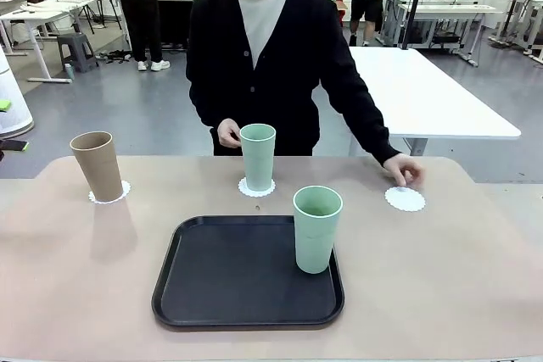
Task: Place coasters on the table and set cups on them.
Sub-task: Take one Reusable plastic cup from the Flat Tray and place it on a coaster set by the human.
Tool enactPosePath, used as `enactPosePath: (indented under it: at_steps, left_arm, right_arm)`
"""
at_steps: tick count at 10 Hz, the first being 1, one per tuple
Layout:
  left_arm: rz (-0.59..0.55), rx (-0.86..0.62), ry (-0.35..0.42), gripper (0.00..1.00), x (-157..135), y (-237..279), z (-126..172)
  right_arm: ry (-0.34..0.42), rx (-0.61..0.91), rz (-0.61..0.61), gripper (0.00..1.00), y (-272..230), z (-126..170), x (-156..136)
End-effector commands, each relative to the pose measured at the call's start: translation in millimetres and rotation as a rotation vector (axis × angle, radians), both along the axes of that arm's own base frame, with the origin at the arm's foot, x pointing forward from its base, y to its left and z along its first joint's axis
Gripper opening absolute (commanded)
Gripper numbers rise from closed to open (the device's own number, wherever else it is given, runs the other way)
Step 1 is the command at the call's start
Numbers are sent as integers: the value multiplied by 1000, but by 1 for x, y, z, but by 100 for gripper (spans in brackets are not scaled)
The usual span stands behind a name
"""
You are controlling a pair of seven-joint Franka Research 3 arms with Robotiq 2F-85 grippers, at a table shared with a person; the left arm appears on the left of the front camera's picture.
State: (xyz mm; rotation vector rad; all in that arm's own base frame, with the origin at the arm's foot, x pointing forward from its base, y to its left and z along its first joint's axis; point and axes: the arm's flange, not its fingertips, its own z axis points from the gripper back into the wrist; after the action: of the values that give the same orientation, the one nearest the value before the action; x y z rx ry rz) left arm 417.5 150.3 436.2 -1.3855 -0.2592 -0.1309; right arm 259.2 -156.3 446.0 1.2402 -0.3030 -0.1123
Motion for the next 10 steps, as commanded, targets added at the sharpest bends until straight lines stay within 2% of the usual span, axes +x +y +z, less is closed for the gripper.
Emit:
enactPosePath:
  at_steps: [1, 6, 7, 8, 10]
  left_arm:
    - [5, -2, -2, 100, -2, 1, 0]
    - [5, -2, -2, 100, -2, 1, 0]
    - [5, -2, -2, 100, -2, 1, 0]
    - [5, -2, -2, 100, -2, 1, 0]
    - [5, -2, -2, 100, -2, 1, 0]
  right_arm:
    - [-28, 23, 1, 100, 1, 1, 3]
    - [-28, 23, 1, 100, 1, 1, 3]
    - [0, 0, 0, 100, 0, 0, 0]
    - [-63, -72, 49, 100, 4, 20, 14]
    - [-271, -276, 177, 100, 20, 57, 54]
